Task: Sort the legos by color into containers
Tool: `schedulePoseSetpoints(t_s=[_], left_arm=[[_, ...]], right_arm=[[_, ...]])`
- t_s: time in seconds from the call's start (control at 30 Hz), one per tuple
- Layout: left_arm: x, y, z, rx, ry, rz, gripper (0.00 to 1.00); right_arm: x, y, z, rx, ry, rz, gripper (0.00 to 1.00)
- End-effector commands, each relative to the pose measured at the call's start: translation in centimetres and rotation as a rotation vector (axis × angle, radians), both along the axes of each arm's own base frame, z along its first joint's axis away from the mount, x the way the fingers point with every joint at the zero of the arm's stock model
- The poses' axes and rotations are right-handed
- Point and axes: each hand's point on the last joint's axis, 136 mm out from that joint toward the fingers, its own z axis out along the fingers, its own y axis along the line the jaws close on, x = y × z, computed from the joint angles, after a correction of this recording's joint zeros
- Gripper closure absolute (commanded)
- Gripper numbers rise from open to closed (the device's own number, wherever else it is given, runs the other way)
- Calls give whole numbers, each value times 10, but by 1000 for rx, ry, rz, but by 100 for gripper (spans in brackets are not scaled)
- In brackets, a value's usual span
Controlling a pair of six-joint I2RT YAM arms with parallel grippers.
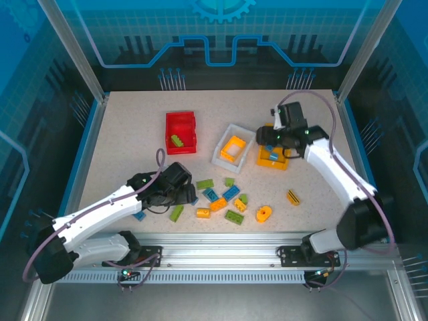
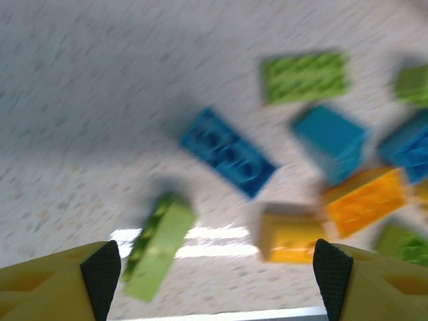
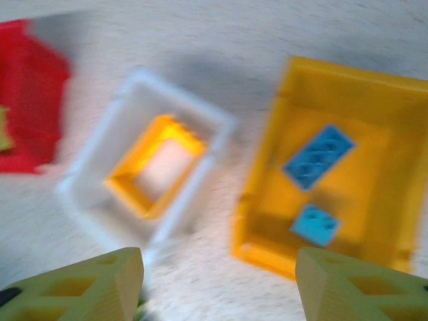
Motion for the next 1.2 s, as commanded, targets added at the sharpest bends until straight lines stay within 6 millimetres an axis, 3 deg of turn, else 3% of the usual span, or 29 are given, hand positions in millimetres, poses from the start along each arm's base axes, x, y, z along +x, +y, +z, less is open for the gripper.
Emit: schedulePoseSetpoints(t_s=[0.0, 0.13, 0.23, 0.37, 0.5, 0.8, 0.9, 1.0, 1.17], left_arm=[[-27, 23, -25, 76, 116, 36, 18], [-28, 26, -41, 128, 153, 24, 16], [-25, 26, -54, 158, 179, 19, 16], [-22, 21, -73, 153, 219, 20, 24], [-19, 19, -82, 158, 229, 25, 48], [-10, 25, -85, 187, 201, 38, 74], [-1, 30, -68, 205, 153, 49, 78], [17, 32, -38, 181, 80, 62, 79], [72, 31, 11, 64, -20, 99, 79]], right_arm=[[-48, 49, 0, 70, -49, 163, 36], [-118, 101, 3, 198, -89, 348, 33], [-161, 116, -10, 241, -54, 407, 33], [-192, 124, -13, 263, -39, 428, 33], [-199, 126, -9, 257, -50, 430, 33], [-193, 131, -3, 231, -61, 434, 35], [-193, 133, 0, 242, -67, 437, 35], [-190, 135, 11, 262, -111, 446, 35], [-173, 136, 40, 296, -247, 406, 34]])
